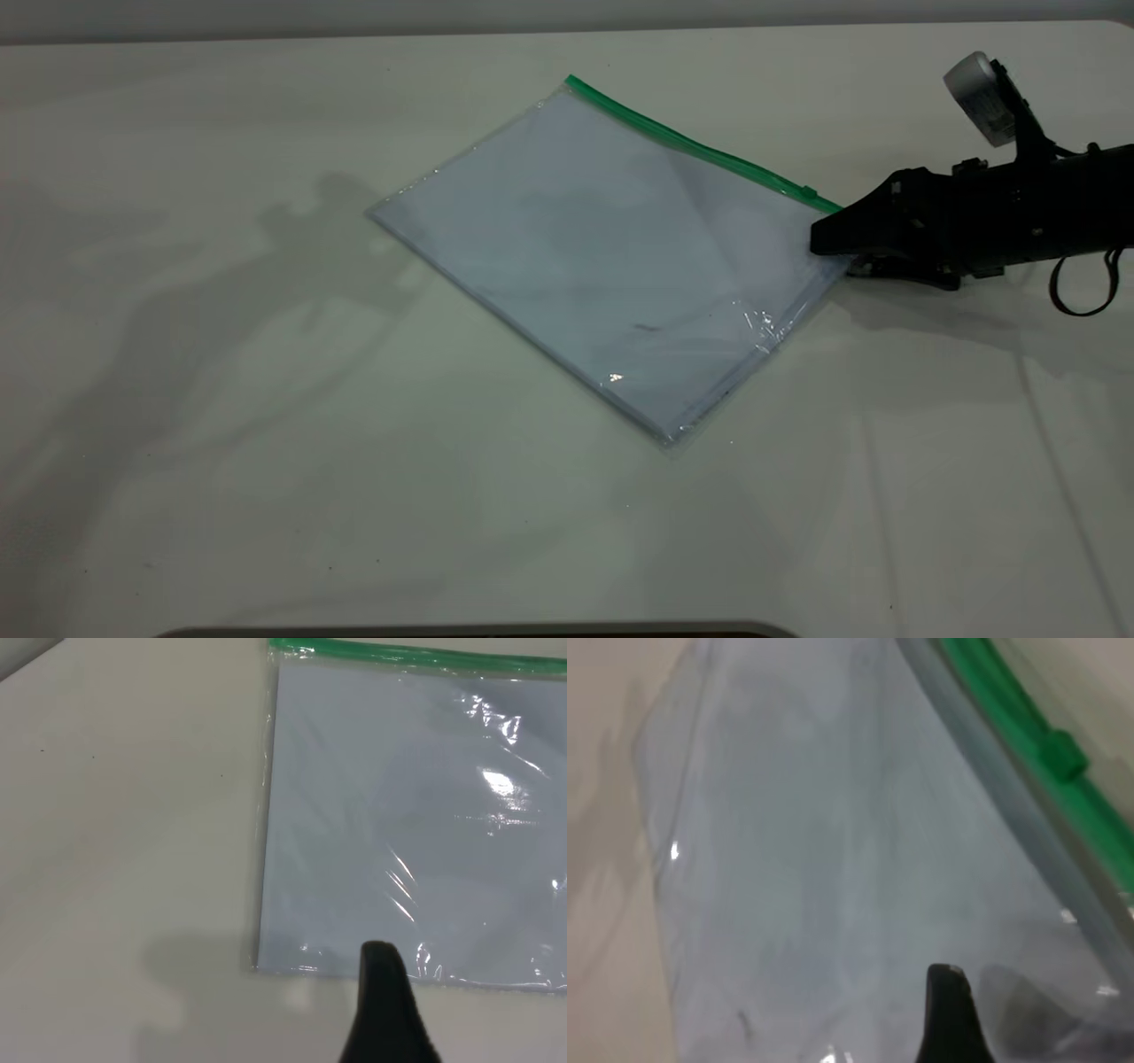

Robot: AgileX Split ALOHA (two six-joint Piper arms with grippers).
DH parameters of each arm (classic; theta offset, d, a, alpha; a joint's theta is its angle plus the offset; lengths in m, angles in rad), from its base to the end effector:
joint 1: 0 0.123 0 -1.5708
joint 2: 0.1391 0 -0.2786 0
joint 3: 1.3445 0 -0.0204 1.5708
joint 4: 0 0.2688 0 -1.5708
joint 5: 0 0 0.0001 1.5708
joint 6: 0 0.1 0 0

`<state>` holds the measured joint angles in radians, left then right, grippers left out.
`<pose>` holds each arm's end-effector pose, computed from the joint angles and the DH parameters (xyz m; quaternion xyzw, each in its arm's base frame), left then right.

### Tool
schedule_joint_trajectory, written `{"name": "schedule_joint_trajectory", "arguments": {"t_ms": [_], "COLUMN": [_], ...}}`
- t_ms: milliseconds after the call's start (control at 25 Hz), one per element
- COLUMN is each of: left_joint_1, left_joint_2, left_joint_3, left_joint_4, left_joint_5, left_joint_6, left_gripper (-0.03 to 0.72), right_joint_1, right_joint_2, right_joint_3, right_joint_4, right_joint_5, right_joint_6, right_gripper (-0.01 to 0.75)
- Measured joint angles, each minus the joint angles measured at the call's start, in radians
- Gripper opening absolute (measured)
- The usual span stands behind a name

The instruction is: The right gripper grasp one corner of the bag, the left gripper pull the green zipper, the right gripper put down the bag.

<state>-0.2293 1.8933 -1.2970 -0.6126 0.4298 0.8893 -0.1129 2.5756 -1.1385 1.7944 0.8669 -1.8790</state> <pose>0.4147 -0.1214 0.1851 0.2931 0.8857 -0.0976 0.3466 0.3691 0.0330 -0.0788 -0.0325 0.8923 0.3861 0.2318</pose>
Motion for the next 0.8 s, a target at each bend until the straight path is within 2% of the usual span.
{"name": "schedule_joint_trajectory", "arguments": {"t_ms": [160,280,400,600,640,800], "left_joint_1": [0.000,0.000,0.000,0.000,0.000,0.000], "left_joint_2": [0.000,0.000,0.000,0.000,0.000,0.000], "left_joint_3": [0.000,0.000,0.000,0.000,0.000,0.000], "left_joint_4": [0.000,0.000,0.000,0.000,0.000,0.000], "left_joint_5": [-0.021,-0.026,-0.026,-0.026,-0.026,-0.022], "left_joint_6": [0.000,0.000,0.000,0.003,0.016,0.085], "left_gripper": [0.568,0.568,0.568,0.568,0.568,0.568], "right_joint_1": [0.039,0.070,0.074,0.071,0.071,0.073], "right_joint_2": [0.004,0.004,0.004,0.005,0.005,0.004], "right_joint_3": [-0.002,-0.002,-0.002,-0.030,-0.043,-0.084], "right_joint_4": [0.000,0.000,0.000,-0.004,-0.008,-0.014], "right_joint_5": [0.007,0.002,-0.007,0.004,0.015,0.041], "right_joint_6": [-0.017,-0.033,-0.036,-0.036,-0.036,-0.038], "right_gripper": [0.541,0.491,0.372,0.059,0.039,0.036]}}
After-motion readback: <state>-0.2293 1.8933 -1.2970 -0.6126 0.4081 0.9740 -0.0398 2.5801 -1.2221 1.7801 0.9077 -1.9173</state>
